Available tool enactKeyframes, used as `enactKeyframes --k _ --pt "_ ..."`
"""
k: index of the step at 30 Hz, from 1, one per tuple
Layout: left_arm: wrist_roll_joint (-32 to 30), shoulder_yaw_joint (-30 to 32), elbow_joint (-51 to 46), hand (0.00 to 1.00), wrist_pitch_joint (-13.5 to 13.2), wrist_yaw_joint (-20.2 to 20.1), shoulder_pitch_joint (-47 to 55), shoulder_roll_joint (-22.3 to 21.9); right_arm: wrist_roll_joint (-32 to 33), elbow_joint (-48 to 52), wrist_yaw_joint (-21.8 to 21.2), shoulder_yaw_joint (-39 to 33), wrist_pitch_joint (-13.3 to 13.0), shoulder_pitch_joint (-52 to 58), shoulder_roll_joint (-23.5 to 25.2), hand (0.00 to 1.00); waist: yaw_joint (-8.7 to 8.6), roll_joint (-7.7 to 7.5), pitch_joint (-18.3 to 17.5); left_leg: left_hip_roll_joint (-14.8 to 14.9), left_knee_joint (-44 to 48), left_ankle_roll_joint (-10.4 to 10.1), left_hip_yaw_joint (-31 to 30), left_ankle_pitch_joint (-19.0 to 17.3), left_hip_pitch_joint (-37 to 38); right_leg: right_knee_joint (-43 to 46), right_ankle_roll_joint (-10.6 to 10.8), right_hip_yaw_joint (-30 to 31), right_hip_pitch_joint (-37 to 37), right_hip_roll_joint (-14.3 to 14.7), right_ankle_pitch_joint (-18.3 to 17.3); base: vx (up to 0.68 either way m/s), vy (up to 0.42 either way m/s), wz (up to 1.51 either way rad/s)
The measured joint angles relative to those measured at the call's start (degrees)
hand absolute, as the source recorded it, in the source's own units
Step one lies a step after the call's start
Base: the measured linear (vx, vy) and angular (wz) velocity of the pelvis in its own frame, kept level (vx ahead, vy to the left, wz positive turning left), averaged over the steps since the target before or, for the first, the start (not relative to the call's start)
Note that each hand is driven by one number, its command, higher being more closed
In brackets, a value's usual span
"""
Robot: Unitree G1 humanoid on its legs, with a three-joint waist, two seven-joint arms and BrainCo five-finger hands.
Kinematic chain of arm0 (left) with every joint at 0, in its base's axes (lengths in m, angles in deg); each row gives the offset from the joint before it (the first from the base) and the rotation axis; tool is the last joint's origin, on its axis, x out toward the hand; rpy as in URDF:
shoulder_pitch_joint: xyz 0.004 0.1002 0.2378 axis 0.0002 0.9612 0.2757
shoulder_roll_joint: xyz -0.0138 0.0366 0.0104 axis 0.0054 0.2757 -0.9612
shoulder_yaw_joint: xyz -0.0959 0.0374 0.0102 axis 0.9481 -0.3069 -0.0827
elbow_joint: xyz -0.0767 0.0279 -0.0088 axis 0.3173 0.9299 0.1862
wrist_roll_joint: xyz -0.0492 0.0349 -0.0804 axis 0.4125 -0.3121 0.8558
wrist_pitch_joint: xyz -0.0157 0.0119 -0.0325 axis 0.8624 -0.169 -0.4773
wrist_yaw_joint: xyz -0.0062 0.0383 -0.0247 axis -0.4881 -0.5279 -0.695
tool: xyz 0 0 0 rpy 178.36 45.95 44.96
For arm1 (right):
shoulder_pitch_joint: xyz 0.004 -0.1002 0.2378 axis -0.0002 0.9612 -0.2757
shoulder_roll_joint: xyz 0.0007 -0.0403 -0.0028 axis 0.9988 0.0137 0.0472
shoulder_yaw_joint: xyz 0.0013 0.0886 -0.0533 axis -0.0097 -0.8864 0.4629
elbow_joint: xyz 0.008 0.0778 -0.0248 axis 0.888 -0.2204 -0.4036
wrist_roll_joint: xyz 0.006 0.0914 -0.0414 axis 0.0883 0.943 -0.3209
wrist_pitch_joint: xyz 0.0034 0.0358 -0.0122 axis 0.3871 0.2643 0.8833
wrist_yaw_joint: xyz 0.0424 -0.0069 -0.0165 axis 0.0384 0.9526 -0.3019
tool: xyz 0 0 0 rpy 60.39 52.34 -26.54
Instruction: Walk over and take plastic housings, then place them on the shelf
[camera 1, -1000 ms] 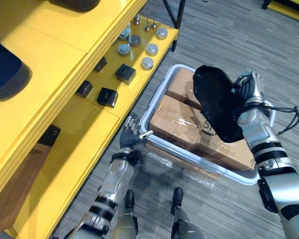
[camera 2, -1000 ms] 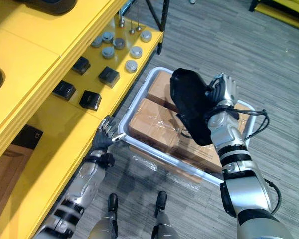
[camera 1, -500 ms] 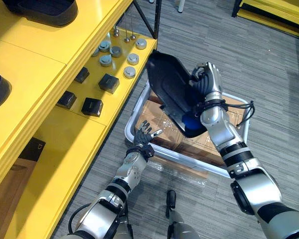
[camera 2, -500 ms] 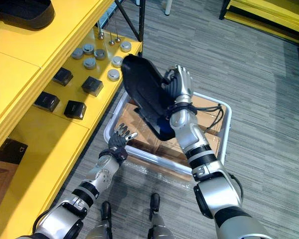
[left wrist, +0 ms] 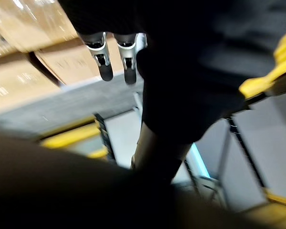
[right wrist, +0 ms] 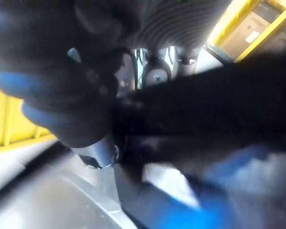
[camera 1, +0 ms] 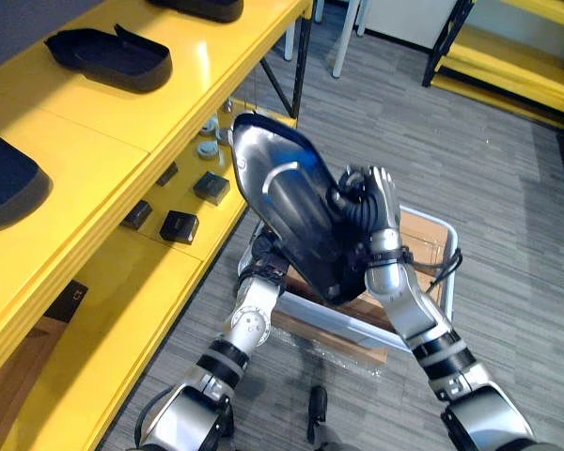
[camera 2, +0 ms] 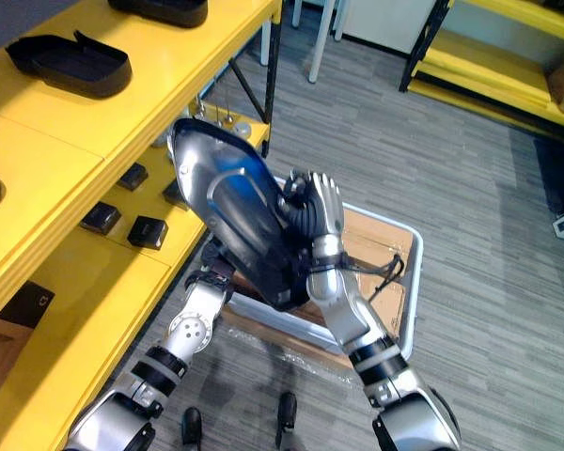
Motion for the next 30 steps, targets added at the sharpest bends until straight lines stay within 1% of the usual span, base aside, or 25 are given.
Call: enactKeyframes --k 2,3,4,5,8,11,16,20,21,25,26,29,30 --pt "-0.2 -0.1 -6.2 0.00 -0.5 -3.0 0.0 0.1 -0.1 -1.5 -1.3 1.3 0.4 3.6 0.7 1.00 0.16 0.01 -1.1 0.0 -1.2 -0.1 -0.8 0.7 0.3 0.0 -0.1 -0.9 0.2 0.0 -0.2 0.05 0.024 0.16" --pt "-0.4 -0.3 -7.5 0.00 -0.6 -3.3 0.0 0.1 -0.1 -2.2 -1.5 1.3 0.4 4.1 0.7 1.00 0.26 -0.03 -1.3 0.0 -1.5 -0.2 -0.9 1.0 0.5 0.0 -0.1 -1.0 0.3 0.0 -0.3 0.05 0.032 0.12" --pt "-0.7 -0.4 -8.5 1.00 -0.7 -4.0 0.0 0.1 -0.1 -3.1 -2.4 1.7 0.6 4.6 0.8 1.00 0.44 -0.03 -1.4 0.0 -2.4 -0.3 -1.0 1.3 1.4 0.0 -0.1 -1.2 0.9 0.1 -0.3 0.02 0.023 0.05" --pt "-1.0 -0.5 -8.6 1.00 -0.7 -4.1 0.0 0.1 -0.1 -3.2 -2.7 1.8 0.7 4.9 0.9 1.00 0.55 -0.03 -1.4 0.0 -2.7 -0.3 -1.0 1.4 1.9 -0.1 -0.1 -1.3 1.3 0.1 -0.3 0.01 0.035 0.03" --pt "-1.5 -1.2 -8.6 1.00 -0.7 -4.4 0.0 0.0 -0.4 -3.2 -3.8 2.8 1.1 5.4 2.1 1.00 0.68 -0.22 -2.9 0.0 -3.2 -0.2 -1.1 1.6 2.2 -0.1 -0.1 -1.5 1.4 0.1 -0.3 0.00 0.039 0.03" --pt "-2.6 -2.5 -8.2 1.00 -0.5 -4.3 0.6 0.0 -0.4 -3.2 -3.9 2.5 1.5 5.9 2.4 1.00 1.38 -0.38 -4.7 -0.2 -4.6 -0.1 -1.3 2.5 2.8 -0.2 -0.1 -1.7 1.5 0.1 -0.3 -0.01 0.035 0.05" --pt "-4.9 -3.0 -8.0 1.00 -0.1 -4.5 1.9 0.1 -0.4 -3.2 -4.4 2.1 2.5 6.3 3.9 1.00 1.37 -0.51 -5.7 -0.2 -6.5 0.1 -1.4 3.7 4.0 -0.4 0.0 -1.9 2.0 0.1 -0.5 -0.02 0.023 0.01" --pt "-6.3 -5.1 -7.6 1.00 0.1 -4.2 3.8 0.1 -0.4 -3.2 -5.3 1.9 3.0 6.3 4.2 1.00 1.32 -0.49 -6.4 -0.1 -7.9 -0.2 -1.4 4.4 4.6 -0.4 -0.1 -1.9 2.0 0.2 -0.5 -0.01 0.023 0.00" --pt "-6.7 -5.2 -7.6 0.00 0.2 -4.1 4.0 0.1 -0.4 -3.2 -5.3 1.8 3.0 6.3 4.2 1.00 1.33 -0.49 -6.5 -0.1 -8.0 -0.3 -1.4 4.5 4.7 -0.4 -0.1 -1.9 2.0 0.2 -0.5 0.00 0.037 0.00" --pt "-7.6 -5.8 -5.8 0.00 0.7 -4.0 4.0 0.2 -0.6 -2.9 -5.4 0.0 3.3 6.4 6.0 1.00 1.32 -0.46 -6.9 -0.1 -8.4 -0.2 -1.4 4.8 4.9 -0.4 -0.1 -2.0 2.0 0.2 -0.5 0.00 0.047 0.00" --pt "-8.1 -5.9 -4.1 0.00 1.2 -3.6 4.0 0.1 -1.3 -1.8 -5.8 0.3 3.2 6.5 6.8 1.00 1.14 -0.46 -7.2 -0.1 -8.5 -0.2 -1.3 4.8 5.0 -0.4 -0.1 -1.9 2.0 0.2 -0.5 0.01 0.052 -0.02" --pt "-9.3 -5.2 -3.2 0.00 1.2 -2.8 4.0 0.2 -2.3 -0.1 -6.2 0.6 2.9 8.0 8.1 1.00 1.17 -0.43 -7.6 -0.1 -8.6 -0.2 -1.4 4.8 5.1 -0.4 0.0 -1.9 2.1 0.2 -0.5 0.01 0.058 0.00" --pt "-10.8 -4.5 -2.8 0.00 1.7 -2.0 4.0 0.4 -2.3 0.1 -6.3 0.4 2.8 8.7 8.9 1.00 1.22 -0.44 -7.8 -0.2 -8.6 -0.2 -1.4 4.8 5.1 -0.4 0.0 -2.0 2.2 0.2 -0.5 -0.01 0.050 0.02"
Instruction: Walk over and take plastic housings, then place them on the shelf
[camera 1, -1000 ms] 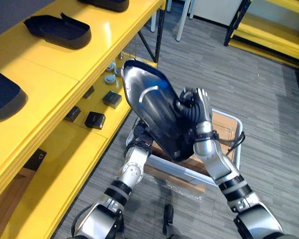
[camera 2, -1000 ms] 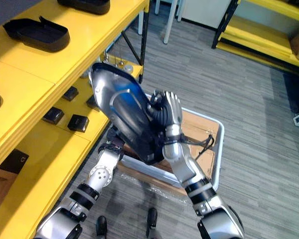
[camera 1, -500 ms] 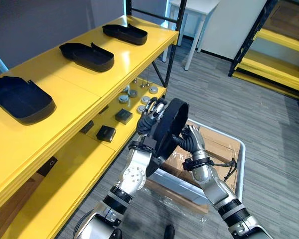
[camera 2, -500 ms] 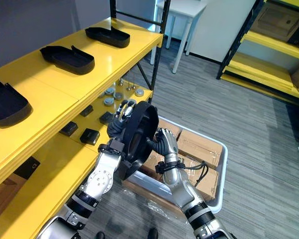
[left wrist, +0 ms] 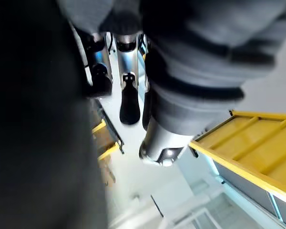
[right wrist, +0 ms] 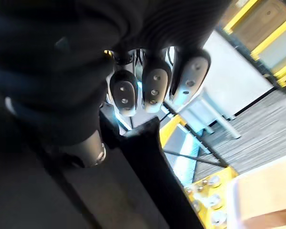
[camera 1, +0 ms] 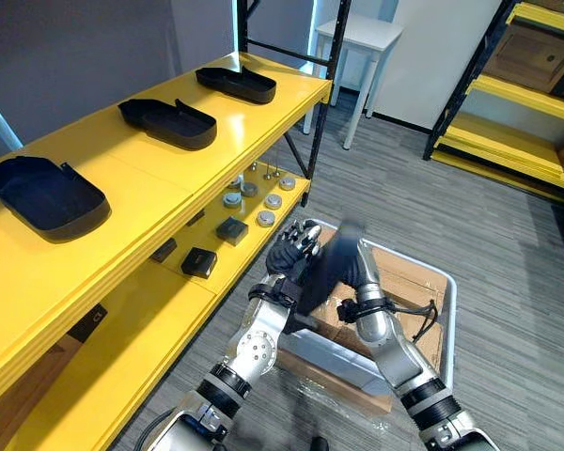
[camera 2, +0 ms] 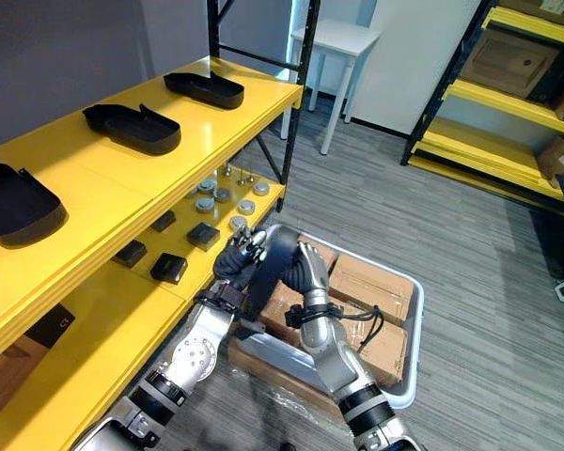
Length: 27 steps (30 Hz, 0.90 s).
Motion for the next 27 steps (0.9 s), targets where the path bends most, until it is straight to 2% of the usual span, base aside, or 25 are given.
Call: enactKeyframes --k 7,12,14,21,26,27 --pt "-8.9 1.9 6.3 0.00 2.4 3.0 0.0 0.1 -0.1 -0.1 0.9 -8.8 -0.2 -2.4 0.8 1.00 0.10 0.04 0.0 -0.2 0.0 0.1 -0.3 0.3 -1.0 0.0 0.0 -0.1 -0.8 -0.2 0.0 -0.03 0.052 0.03" --pt "-10.2 3.9 8.9 0.00 2.8 3.8 -0.5 0.5 -0.1 -1.1 3.4 -12.1 0.0 -8.4 -4.3 1.00 0.07 0.38 1.3 0.1 -0.5 -0.1 -0.3 1.4 -3.1 0.3 -0.7 -0.2 -3.2 0.0 0.6 -0.03 0.038 -0.02" --pt "-10.3 4.8 9.2 0.00 2.7 4.5 -2.2 0.4 -0.1 -3.0 4.1 -12.1 0.3 -11.7 -6.8 1.00 -0.01 0.88 3.4 0.1 -0.9 -0.1 -0.3 1.7 -3.5 0.3 -0.8 -0.3 -3.7 0.1 0.7 -0.01 0.039 0.00" --pt "-11.3 6.2 10.5 0.00 2.5 5.9 -7.8 -0.3 -0.1 -5.2 4.6 -12.6 2.7 -11.9 -7.5 1.00 -0.77 1.15 5.5 -0.1 -1.0 -0.2 -1.3 2.1 -5.2 0.3 -0.7 -1.5 -4.9 0.1 0.7 0.04 0.064 0.07" --pt "-22.9 9.6 11.2 0.00 0.6 12.1 -8.1 -0.6 0.0 -5.2 7.1 -16.4 2.8 -12.6 -7.1 1.00 -1.17 1.22 6.9 -0.2 -1.0 -0.2 -1.4 2.1 -5.2 0.3 -0.7 -1.5 -4.8 -0.1 0.7 0.01 0.056 0.01" --pt "-28.3 10.4 11.3 0.00 0.4 14.5 -8.1 -0.5 0.0 -5.2 8.4 -17.0 2.7 -13.1 -7.1 1.00 -1.23 1.26 7.5 -0.2 -1.0 -0.2 -1.3 2.1 -5.2 0.3 -0.7 -1.5 -4.8 -0.1 0.7 -0.02 0.031 -0.02"
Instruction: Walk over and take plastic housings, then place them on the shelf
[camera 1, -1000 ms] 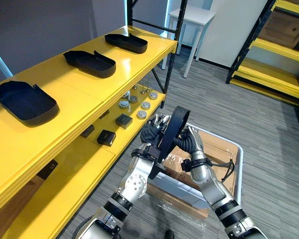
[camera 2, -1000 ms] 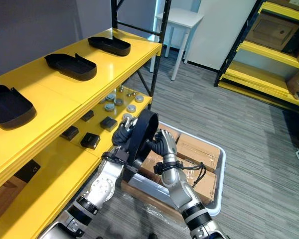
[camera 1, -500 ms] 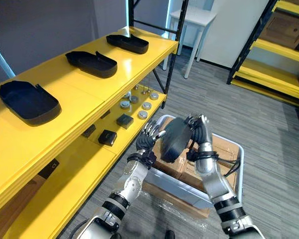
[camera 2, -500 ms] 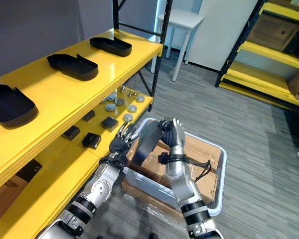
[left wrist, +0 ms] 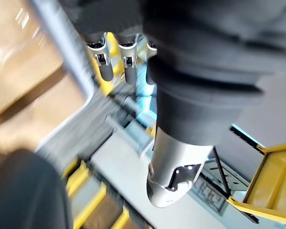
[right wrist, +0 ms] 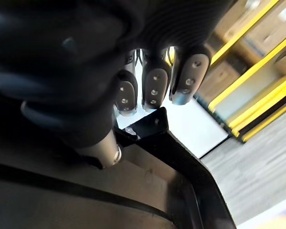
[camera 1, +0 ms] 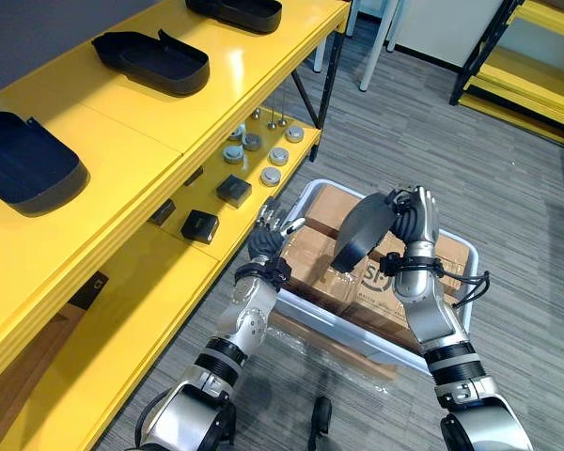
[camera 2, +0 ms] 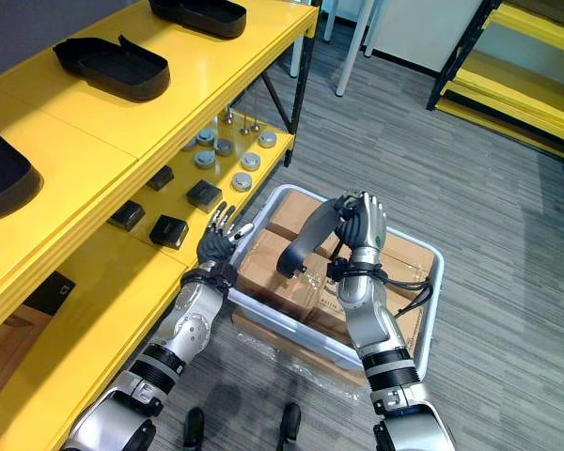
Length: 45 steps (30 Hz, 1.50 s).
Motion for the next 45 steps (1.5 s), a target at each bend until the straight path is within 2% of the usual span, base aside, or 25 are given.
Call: enactKeyframes --k 4,9,14,18,24,27,31,35,40,45 --pt "-17.8 0.7 2.8 0.00 0.3 6.3 0.0 -0.2 0.2 0.0 3.8 -0.9 -0.2 -1.9 0.5 1.00 0.00 0.18 1.1 0.3 0.0 0.0 0.5 0.0 0.0 0.0 0.0 0.5 -0.3 0.3 0.0 -0.03 0.035 -0.07" --pt "-36.0 -0.2 7.0 0.00 2.4 11.1 0.2 -0.1 0.2 0.0 7.7 -1.3 -2.7 -4.9 0.8 1.00 -0.15 0.19 1.8 0.4 0.0 -0.1 1.5 -0.1 0.0 0.0 -0.2 1.5 -1.0 0.5 0.2 0.01 0.042 -0.11" --pt "-48.1 -2.5 9.0 0.00 3.1 13.9 0.7 -0.1 2.5 0.0 10.8 -1.8 -5.3 -6.8 1.2 1.00 -0.22 0.20 2.2 0.4 0.0 -0.2 1.5 -0.2 0.0 0.0 -0.2 1.5 -1.0 0.5 0.2 0.03 0.051 0.00" --pt "-52.8 -4.4 9.3 0.00 3.1 15.3 2.4 0.1 2.7 0.0 11.6 -1.7 -6.5 -7.5 2.8 1.00 -0.02 0.18 2.2 0.4 0.0 -0.2 1.5 -0.2 0.4 0.0 -0.2 1.5 -0.5 0.5 0.2 0.00 0.056 0.01" --pt "-57.2 -9.6 5.6 0.00 3.1 17.4 8.4 -0.4 5.0 3.0 13.0 -1.5 -7.9 -7.3 9.8 1.00 0.40 0.19 2.2 0.6 0.0 -0.4 1.4 -0.3 1.0 0.0 -0.2 1.4 0.1 0.7 0.2 -0.01 0.049 0.00" --pt "-58.9 -11.8 0.7 0.00 3.4 20.0 10.8 -2.4 5.2 6.4 13.7 1.0 -8.5 -5.2 13.4 1.00 1.57 0.23 2.2 1.0 0.0 -0.5 0.8 -0.4 1.8 0.0 -0.3 0.8 1.1 0.9 0.0 0.00 0.048 0.09" --pt "-60.2 -13.0 -3.6 0.00 3.7 23.5 11.6 -4.7 6.4 10.0 14.6 5.2 -10.2 -1.0 17.4 1.00 1.59 0.33 2.1 1.2 0.1 -0.6 -1.8 -0.4 2.0 -0.1 -0.4 -1.8 3.0 0.9 -0.9 0.01 0.056 0.31" --pt "-60.6 -12.9 -5.1 0.00 5.6 27.0 12.0 -4.9 7.9 10.1 14.5 11.0 -11.6 2.8 20.8 1.00 3.02 0.30 0.7 1.2 0.2 -0.8 -2.2 -0.6 2.6 -0.1 -0.2 -2.1 3.9 0.9 -1.4 0.01 0.057 0.08" --pt "-60.7 -11.8 -5.1 0.00 7.9 29.9 12.7 -4.9 9.2 10.1 14.4 13.0 -12.0 4.4 22.0 1.00 2.99 0.25 -1.0 0.9 0.2 -0.8 -2.9 -0.6 3.4 -0.1 0.0 -3.0 5.2 0.7 -1.6 0.02 0.057 0.08" --pt "-60.0 -9.6 -4.8 0.00 8.9 30.6 15.0 -5.1 9.3 10.1 14.4 13.1 -12.0 4.8 22.0 1.00 2.90 0.25 -2.7 1.1 0.2 -1.2 -2.9 -0.9 3.9 -0.3 0.0 -3.0 5.6 0.9 -1.8 -0.03 0.047 0.00"
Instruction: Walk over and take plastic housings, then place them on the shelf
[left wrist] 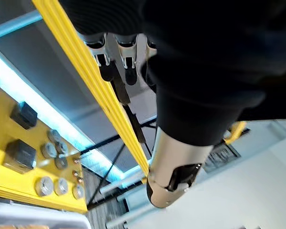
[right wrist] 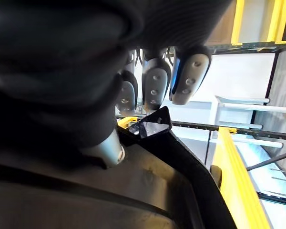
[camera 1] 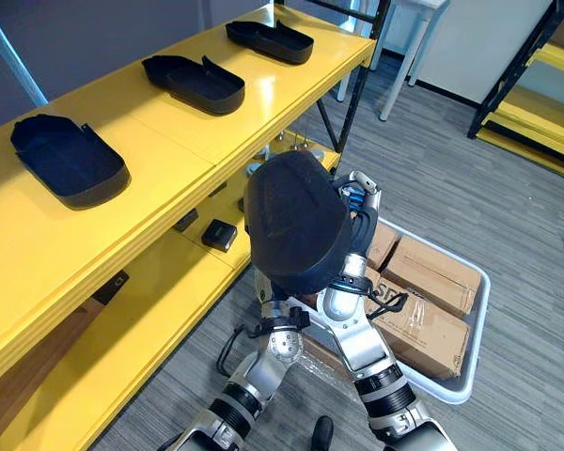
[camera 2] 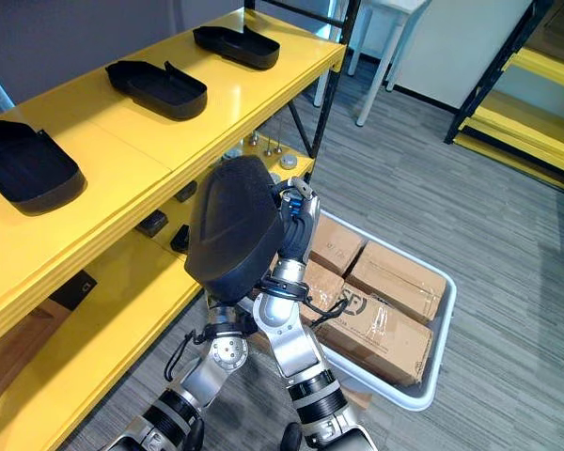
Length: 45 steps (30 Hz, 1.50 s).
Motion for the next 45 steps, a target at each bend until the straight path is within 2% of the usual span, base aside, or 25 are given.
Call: enactKeyframes --k 3,8,11,16,21,28,32,37,45 --pt "0.0 0.3 1.0 0.00 0.1 -0.3 1.8 0.0 0.0 0.0 -0.1 0.0 0.0 0.2 -0.1 1.00 0.04 -0.03 -1.5 0.2 0.0 -0.3 0.2 -0.2 0.1 0.0 -0.1 0.1 0.0 0.1 -0.1 -0.01 0.023 -0.02" --pt "0.1 -0.1 4.9 0.00 -1.1 -3.9 4.3 0.0 0.0 0.0 0.0 -0.4 0.0 0.1 -0.3 1.00 0.10 -0.03 -3.0 0.3 0.0 -0.3 0.1 -0.2 0.1 0.0 -0.1 0.0 0.0 0.1 -0.1 -0.01 0.040 0.00" --pt "0.0 -1.0 7.2 0.00 -2.1 -6.5 6.9 0.0 0.0 0.0 0.5 -2.0 0.0 0.1 -0.8 1.00 0.31 -0.02 -3.2 0.3 0.0 -0.3 -0.4 -0.2 0.1 0.0 -0.1 -0.3 0.2 0.1 -0.1 -0.01 0.042 0.06" --pt "0.0 -0.8 9.2 0.00 -2.2 -7.4 10.3 0.2 0.0 0.0 1.7 -5.9 0.0 0.2 -1.6 1.00 1.27 0.01 -3.3 0.2 0.1 -0.2 -0.7 -0.2 0.1 0.2 -0.1 -0.5 0.4 0.1 -0.2 -0.01 0.042 0.03" --pt "-0.1 0.3 9.3 0.00 -2.1 -5.4 12.9 0.4 0.0 0.0 2.4 -7.0 0.0 1.9 -1.6 1.00 1.43 0.01 -4.5 0.2 0.1 -0.3 -0.7 -0.2 0.1 0.1 -0.1 -0.5 0.4 0.1 -0.3 -0.01 0.040 0.00" --pt "-0.1 4.0 6.2 0.00 -1.4 2.8 13.2 0.4 0.0 0.1 2.4 -6.1 0.0 5.2 -1.3 1.00 1.42 0.04 -4.8 0.2 0.1 -0.4 -0.6 -0.3 0.1 0.0 -0.1 -0.3 0.4 0.1 -0.4 0.00 0.005 0.00" --pt "-0.3 4.1 1.5 0.00 -1.1 5.5 13.1 0.5 0.0 0.4 2.4 -4.2 0.0 6.2 -1.2 1.00 1.40 0.03 -4.9 0.3 0.1 -0.5 -0.4 -0.3 0.3 0.0 -0.1 -0.2 0.4 0.1 -0.4 0.00 0.000 -0.02" --pt "-1.6 4.1 -1.3 0.00 0.2 6.9 13.1 0.4 0.2 0.4 2.2 -1.7 -0.3 6.3 -1.2 1.00 1.39 0.02 -5.5 0.3 0.1 -0.6 -0.2 -0.4 0.4 0.0 -0.2 -0.1 0.4 0.1 -0.4 0.00 0.000 -0.02" --pt "-3.5 4.1 -3.6 0.00 0.8 7.7 12.7 0.3 2.1 0.4 0.5 2.1 -1.2 7.9 -1.0 1.00 1.38 0.02 -6.3 0.3 0.1 -0.6 -0.2 -0.5 0.6 0.0 -0.2 -0.1 0.5 0.2 -0.5 0.00 0.000 0.00"
